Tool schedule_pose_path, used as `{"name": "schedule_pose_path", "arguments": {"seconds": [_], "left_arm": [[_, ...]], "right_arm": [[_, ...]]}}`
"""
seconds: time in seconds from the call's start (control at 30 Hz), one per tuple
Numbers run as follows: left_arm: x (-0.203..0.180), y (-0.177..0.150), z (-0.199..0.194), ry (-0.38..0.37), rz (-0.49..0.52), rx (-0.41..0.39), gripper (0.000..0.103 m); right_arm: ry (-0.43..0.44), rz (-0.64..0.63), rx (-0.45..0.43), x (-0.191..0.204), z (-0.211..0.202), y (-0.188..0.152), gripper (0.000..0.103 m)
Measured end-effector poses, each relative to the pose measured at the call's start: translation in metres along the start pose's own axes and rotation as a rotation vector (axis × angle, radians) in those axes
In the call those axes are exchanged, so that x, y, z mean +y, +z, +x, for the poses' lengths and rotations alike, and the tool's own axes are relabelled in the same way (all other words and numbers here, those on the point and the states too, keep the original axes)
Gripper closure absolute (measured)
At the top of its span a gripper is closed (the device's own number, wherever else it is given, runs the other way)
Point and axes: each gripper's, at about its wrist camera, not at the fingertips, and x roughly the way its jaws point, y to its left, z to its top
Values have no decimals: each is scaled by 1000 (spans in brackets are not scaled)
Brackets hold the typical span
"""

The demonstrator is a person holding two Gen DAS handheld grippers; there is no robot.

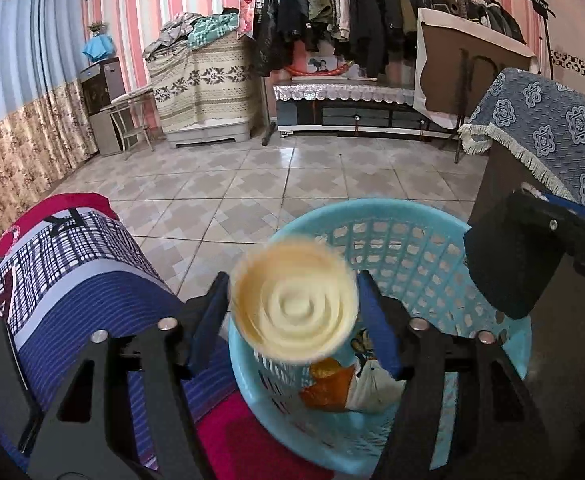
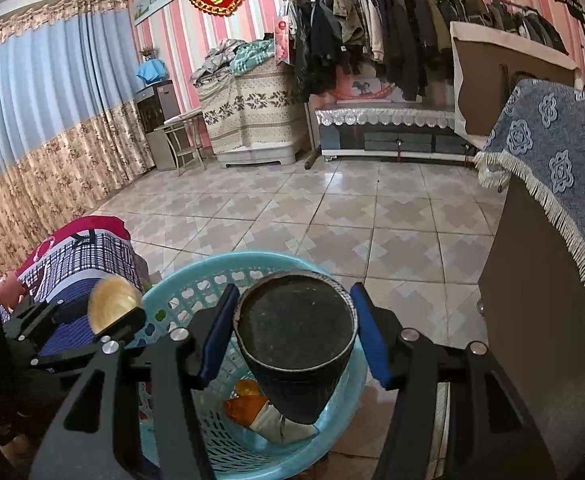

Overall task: Collect trash
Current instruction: 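Open the left tool to drop the cream bowl into the basket, then open the right tool to drop the black cup into the basket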

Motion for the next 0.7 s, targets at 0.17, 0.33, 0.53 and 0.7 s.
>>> {"name": "schedule_pose_path", "arguments": {"seconds": [0.17,0.33,0.53,0.7], "left_arm": [[12,2,-5,11,-51,-26,18],[35,0,-20,73,-118,-47,12],[65,-9,-43,167,-196,-79,10],[80,-16,-56,233,-227,-92,9]], "right_arm": [[0,-1,2,2,3,-1,46],[18,-19,1,17,8,-4,46],[24,-55,20,39,20,-9,46],[17,-69,-34,49,16,-7,29]]}}
